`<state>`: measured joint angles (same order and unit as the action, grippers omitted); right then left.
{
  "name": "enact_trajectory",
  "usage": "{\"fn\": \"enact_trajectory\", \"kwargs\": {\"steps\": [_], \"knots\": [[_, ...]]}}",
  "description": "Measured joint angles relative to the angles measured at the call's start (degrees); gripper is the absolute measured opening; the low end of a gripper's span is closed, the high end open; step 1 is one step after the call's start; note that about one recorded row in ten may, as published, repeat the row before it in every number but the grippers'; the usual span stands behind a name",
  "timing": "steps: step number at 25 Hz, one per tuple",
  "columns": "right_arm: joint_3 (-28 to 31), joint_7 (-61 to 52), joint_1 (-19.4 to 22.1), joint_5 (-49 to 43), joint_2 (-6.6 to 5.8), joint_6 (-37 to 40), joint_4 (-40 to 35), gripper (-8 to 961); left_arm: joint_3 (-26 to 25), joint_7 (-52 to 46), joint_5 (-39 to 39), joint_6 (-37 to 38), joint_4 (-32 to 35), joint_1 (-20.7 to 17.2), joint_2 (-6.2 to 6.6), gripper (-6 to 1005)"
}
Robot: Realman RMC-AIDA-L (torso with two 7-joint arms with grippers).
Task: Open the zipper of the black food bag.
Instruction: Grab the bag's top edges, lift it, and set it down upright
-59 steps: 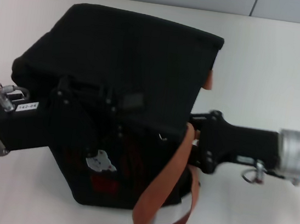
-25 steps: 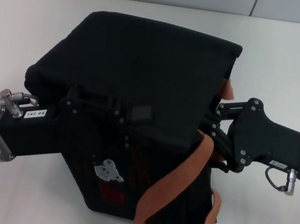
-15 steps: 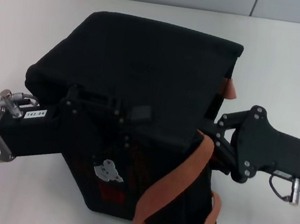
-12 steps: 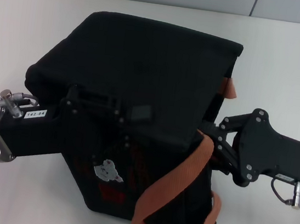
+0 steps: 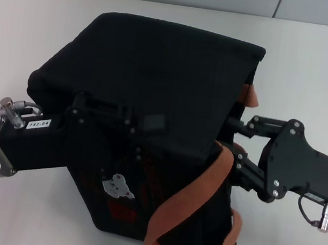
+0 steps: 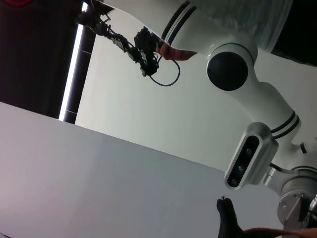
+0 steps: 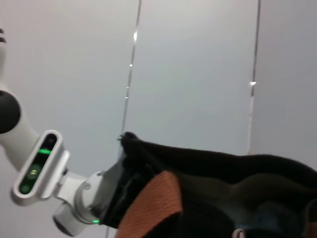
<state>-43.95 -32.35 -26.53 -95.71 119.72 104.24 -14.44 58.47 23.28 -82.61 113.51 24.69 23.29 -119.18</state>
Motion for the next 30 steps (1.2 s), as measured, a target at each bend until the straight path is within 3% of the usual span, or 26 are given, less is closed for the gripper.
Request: {"fn": "enact_trajectory", "kwargs": {"steps": [8, 13, 30], "knots": [[-0.7, 0.4, -1.9, 0.5, 0.01, -2.9, 1.8, 320, 0.1, 0.0, 0.1, -0.1, 0.0, 0.0, 0.00, 99], [-0.7, 4.0, -2.6, 0.4, 0.05, -2.9, 4.2, 500, 0.2, 0.0, 0.1, -0.1, 0.0, 0.1, 0.00, 99], [0.2, 7.5, -2.9, 2.2, 0.16, -3.1, 6.6, 178, 0.2, 0.0, 0.1, 0.1, 0.0, 0.6, 0.00, 98]]}}
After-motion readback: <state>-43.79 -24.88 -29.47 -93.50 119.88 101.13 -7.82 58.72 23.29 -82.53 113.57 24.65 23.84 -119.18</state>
